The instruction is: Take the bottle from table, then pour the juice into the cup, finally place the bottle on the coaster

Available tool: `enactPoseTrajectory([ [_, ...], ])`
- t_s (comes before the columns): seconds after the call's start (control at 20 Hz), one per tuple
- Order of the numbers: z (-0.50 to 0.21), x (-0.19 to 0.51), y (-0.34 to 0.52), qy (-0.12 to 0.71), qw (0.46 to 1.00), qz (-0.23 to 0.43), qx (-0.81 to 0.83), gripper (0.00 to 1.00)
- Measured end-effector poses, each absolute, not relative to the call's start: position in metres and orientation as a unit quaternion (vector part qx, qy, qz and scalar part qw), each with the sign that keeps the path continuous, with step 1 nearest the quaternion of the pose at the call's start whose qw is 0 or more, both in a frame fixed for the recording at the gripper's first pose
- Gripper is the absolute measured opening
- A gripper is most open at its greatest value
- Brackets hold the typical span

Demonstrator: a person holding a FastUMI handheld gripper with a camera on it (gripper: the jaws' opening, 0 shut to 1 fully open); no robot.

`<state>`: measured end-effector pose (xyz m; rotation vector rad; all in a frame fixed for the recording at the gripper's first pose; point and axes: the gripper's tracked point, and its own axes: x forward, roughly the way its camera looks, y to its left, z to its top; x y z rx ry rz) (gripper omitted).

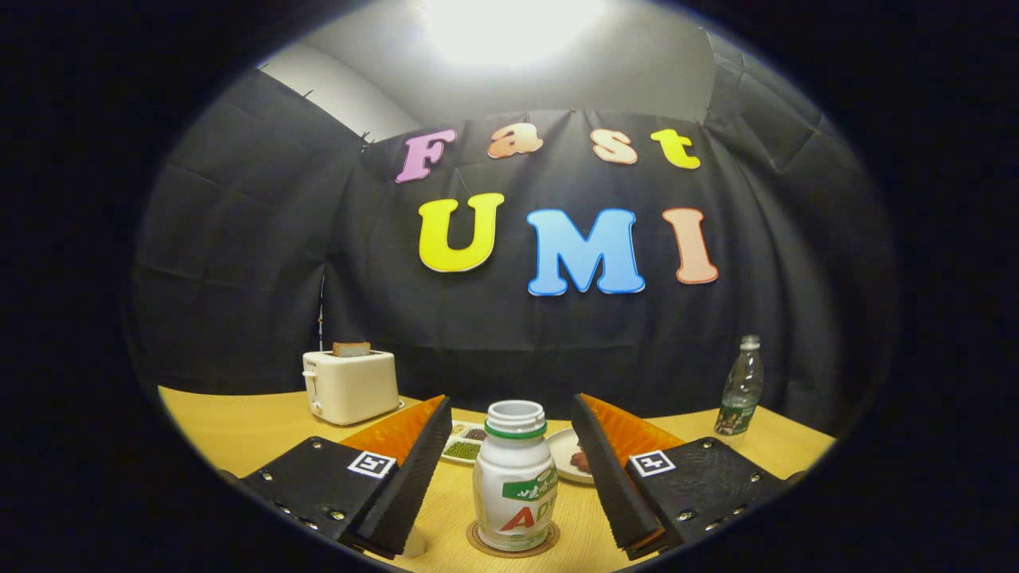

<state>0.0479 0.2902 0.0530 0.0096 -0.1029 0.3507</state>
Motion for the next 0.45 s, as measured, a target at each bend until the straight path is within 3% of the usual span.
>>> enactPoseTrajectory([
  [0.45, 0.101, 0.011, 0.245, -0.099, 0.981, 0.163, 0.027, 0.91],
])
